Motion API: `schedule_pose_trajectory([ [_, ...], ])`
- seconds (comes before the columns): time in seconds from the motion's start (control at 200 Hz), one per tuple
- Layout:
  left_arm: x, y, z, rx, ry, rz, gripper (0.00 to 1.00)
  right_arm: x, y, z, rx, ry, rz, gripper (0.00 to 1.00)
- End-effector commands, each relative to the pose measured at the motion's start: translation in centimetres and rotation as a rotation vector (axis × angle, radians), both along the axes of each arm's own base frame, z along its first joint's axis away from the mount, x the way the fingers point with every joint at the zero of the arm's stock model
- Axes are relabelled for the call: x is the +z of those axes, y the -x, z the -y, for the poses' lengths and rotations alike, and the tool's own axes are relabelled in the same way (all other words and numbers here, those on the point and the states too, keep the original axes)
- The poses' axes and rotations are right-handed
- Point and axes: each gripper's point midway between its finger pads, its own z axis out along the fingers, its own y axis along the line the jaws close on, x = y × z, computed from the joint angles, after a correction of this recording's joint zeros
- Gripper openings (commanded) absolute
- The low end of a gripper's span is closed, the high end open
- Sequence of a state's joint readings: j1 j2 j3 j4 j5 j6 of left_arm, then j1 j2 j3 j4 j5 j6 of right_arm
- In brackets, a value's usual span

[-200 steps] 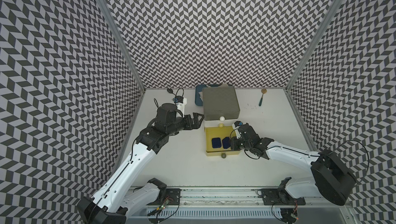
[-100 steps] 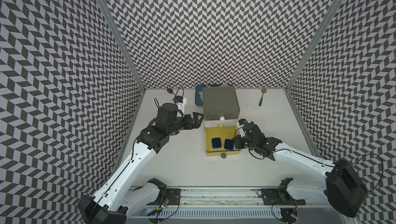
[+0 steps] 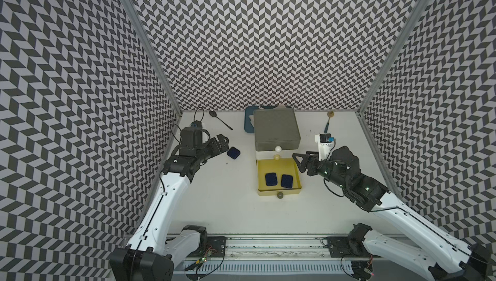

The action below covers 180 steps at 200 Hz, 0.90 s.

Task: Place the brooch boxes into the drawer by color
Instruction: Adjust the brooch box in the drawer, then pick up the brooch box from the center of the board.

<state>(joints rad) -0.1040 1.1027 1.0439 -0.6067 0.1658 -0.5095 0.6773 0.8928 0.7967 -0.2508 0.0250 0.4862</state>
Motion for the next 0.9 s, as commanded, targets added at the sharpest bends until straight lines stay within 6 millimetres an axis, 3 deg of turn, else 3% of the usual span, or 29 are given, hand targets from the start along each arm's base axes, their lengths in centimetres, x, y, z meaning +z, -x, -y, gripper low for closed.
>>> schedule_pose_trajectory([
  [0.0,-2.2,-0.9,-0.2,-0.022,-0.024,-0.060,0.97,0.8,0.0,1.0,-0.038,0.006,0.033,0.81],
  [0.325,-9.5,-4.6,-1.9,0.106,-0.065,-0.272,1.00,-0.4,0.4,1.2,-0.029,0.030,0.013,0.84],
  [0.431,-10.8,-5.8,-2.3,0.150,-0.012,-0.298,1.00,-0.3,0.4,1.5,-0.035,0.042,0.017,0.86],
  [0.621,-13.4,-8.4,-0.8,0.159,0.099,-0.369,0.96,-0.6,0.4,2.0,-0.045,0.057,0.019,0.89],
  [0.896,-15.2,-10.6,-0.3,0.210,0.167,-0.415,0.89,-0.4,0.0,2.6,-0.045,0.107,0.026,0.92],
])
